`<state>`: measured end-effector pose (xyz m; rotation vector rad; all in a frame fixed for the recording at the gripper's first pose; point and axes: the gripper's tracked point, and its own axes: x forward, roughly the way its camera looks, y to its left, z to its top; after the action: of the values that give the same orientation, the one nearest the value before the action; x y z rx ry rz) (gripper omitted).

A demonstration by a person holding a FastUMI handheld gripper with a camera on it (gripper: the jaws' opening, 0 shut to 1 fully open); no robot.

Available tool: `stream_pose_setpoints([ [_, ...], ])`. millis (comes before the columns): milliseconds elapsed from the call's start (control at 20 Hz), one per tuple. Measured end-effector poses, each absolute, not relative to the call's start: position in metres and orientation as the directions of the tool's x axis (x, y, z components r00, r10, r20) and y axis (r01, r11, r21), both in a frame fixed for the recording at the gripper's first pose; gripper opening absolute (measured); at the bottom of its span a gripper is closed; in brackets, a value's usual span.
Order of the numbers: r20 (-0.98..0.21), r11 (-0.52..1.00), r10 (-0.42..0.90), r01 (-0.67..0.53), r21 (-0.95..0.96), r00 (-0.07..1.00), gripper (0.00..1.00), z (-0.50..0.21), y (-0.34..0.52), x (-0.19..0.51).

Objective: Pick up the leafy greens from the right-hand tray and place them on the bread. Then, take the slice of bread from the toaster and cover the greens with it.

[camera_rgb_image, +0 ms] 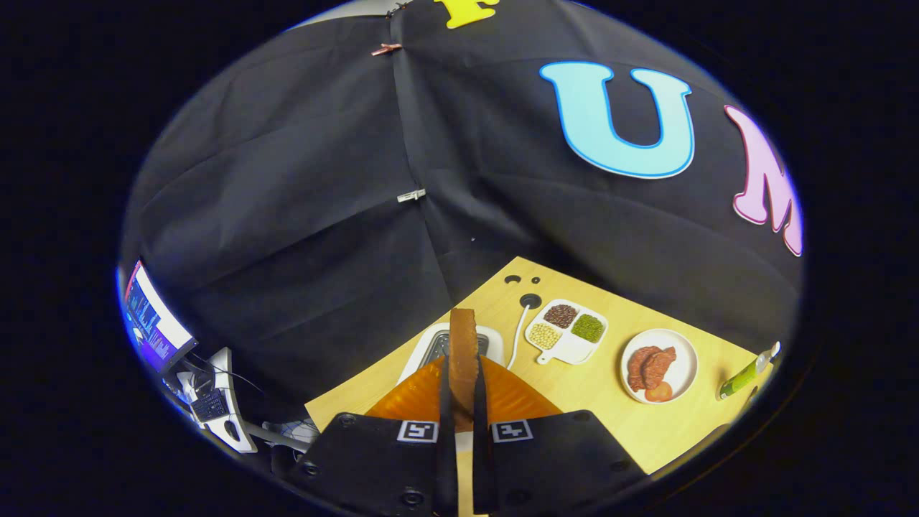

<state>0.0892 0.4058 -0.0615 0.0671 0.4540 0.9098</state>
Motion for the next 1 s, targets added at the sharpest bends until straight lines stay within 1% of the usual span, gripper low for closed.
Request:
stream_pose_setpoints([
  [200, -0.34, 0.676, 0.731, -0.699, 0.234, 0.592, 0.12, -0.061, 0.353, 0.095],
  [400, -0.361, 0.74, 0.67, -0.622, 0.256, 0.649, 0.12, -0.086, 0.297, 0.094],
  [600, -0.404, 0.803, 0.596, -0.528, 0.277, 0.694, 0.12, -0.129, 0.251, 0.094],
  [750, -0.451, 0.84, 0.543, -0.456, 0.294, 0.708, 0.12, -0.171, 0.228, 0.089],
  [1000, -0.498, 0.853, 0.503, -0.312, 0.418, 0.706, 0.13, -0.232, 0.22, 0.08],
])
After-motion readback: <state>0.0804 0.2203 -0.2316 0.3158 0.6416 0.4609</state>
